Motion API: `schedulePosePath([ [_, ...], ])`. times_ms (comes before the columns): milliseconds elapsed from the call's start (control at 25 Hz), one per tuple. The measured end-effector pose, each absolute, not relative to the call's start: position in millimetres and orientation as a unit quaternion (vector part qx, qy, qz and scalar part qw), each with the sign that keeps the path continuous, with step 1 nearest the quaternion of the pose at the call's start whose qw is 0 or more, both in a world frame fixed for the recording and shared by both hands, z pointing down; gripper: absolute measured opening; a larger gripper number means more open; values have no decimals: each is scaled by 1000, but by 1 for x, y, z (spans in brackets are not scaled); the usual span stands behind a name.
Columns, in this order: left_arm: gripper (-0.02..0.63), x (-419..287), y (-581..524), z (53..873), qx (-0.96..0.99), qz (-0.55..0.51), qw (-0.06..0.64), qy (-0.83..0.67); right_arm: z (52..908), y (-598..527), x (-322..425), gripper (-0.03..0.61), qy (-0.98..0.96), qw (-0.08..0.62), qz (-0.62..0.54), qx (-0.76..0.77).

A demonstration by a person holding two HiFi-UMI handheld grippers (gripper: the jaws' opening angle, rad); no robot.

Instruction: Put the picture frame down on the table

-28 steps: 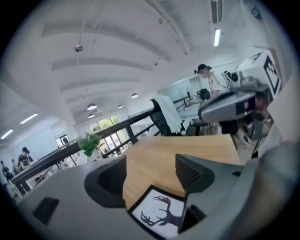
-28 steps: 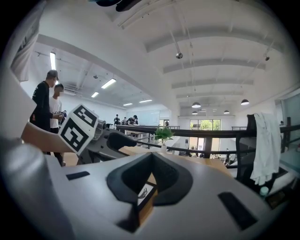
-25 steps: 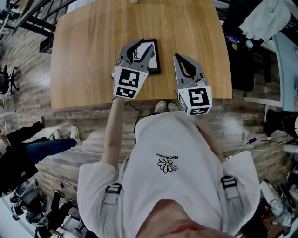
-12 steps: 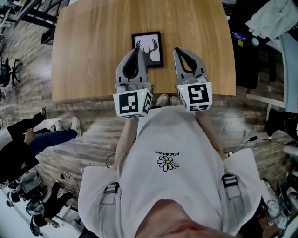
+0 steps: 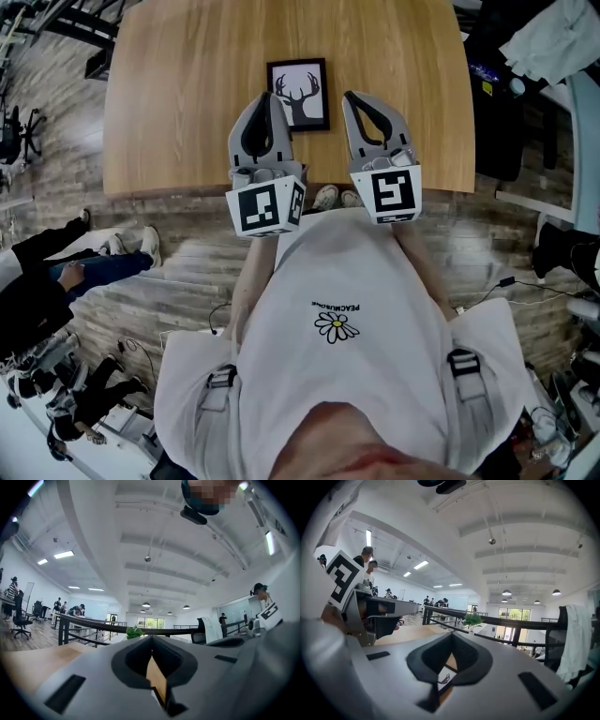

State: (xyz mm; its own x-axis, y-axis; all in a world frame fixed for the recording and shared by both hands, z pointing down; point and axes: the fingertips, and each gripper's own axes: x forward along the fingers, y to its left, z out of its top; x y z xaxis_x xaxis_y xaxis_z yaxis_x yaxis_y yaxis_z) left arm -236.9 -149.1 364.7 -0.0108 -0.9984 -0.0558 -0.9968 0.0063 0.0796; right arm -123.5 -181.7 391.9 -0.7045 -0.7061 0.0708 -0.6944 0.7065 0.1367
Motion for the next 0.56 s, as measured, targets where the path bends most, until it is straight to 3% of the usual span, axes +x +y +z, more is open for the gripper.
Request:
schedulePosePath([
  [560,14,-239,-140,353,688,-41,-14,-725,389,-179,-118,6,-924,52,-51,375],
])
